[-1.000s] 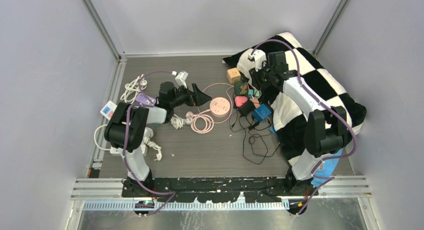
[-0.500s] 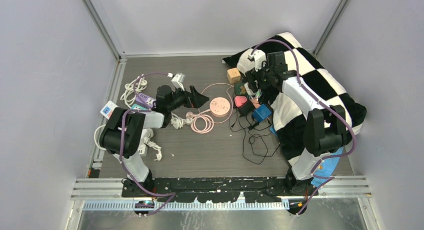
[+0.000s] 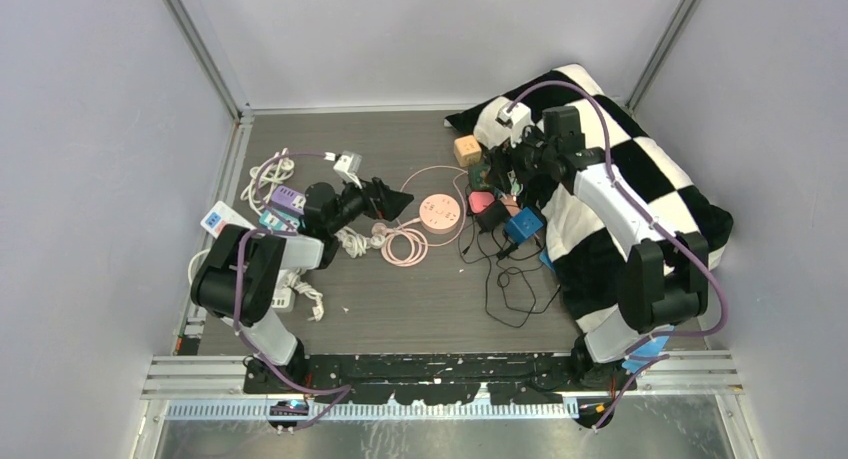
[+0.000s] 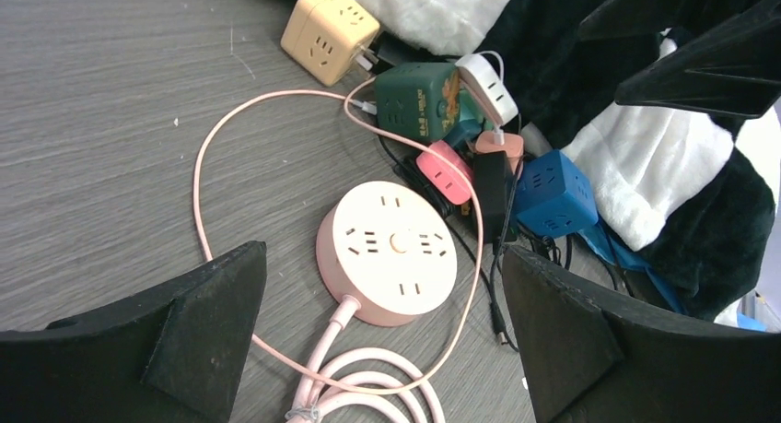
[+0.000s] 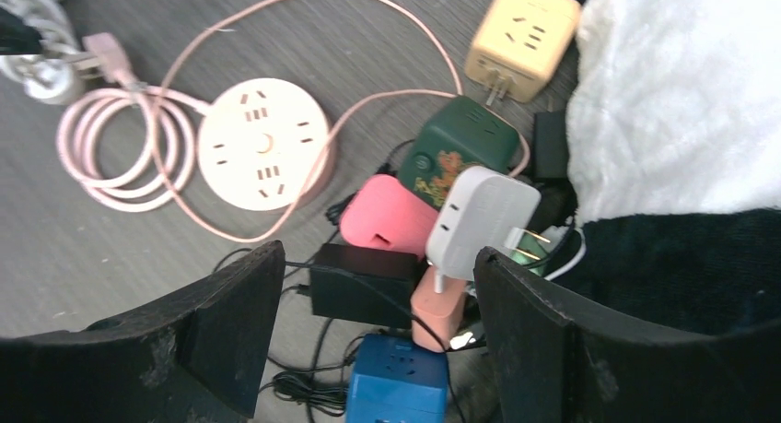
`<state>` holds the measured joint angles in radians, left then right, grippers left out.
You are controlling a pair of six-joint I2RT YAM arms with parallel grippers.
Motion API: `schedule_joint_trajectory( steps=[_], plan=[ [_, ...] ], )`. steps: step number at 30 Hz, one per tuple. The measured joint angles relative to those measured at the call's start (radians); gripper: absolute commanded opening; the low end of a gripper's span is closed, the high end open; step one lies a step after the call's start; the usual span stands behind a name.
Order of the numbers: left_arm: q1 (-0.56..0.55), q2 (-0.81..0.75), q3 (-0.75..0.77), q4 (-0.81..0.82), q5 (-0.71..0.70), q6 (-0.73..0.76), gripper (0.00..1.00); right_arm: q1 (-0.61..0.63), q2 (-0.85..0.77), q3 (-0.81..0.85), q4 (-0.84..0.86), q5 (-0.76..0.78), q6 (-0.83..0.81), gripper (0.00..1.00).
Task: Pull the plug off the socket
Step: Place the plug at the center of the board.
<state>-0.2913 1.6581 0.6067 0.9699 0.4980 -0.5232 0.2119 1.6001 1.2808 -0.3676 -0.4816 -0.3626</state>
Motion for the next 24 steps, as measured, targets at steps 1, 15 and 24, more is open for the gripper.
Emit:
schedule_joint_trajectory(
  steps=[1, 15, 24],
  plan=[
    [0.000, -0.001, -0.010, 0.027, 0.001, 0.000, 1.00, 0.000, -0.014, -0.008, 0.000, -0.021, 0.001, 0.80],
    [-0.030, -0.177, -0.065, -0.055, 0.031, -0.085, 1.00, 0.000, -0.187, -0.180, 0.010, -0.246, 0.026, 0.84],
    [-0.235, -0.604, -0.109, -0.581, -0.233, 0.083, 1.00, 0.089, -0.190, -0.229, 0.003, -0.444, -0.108, 0.99]
  ],
)
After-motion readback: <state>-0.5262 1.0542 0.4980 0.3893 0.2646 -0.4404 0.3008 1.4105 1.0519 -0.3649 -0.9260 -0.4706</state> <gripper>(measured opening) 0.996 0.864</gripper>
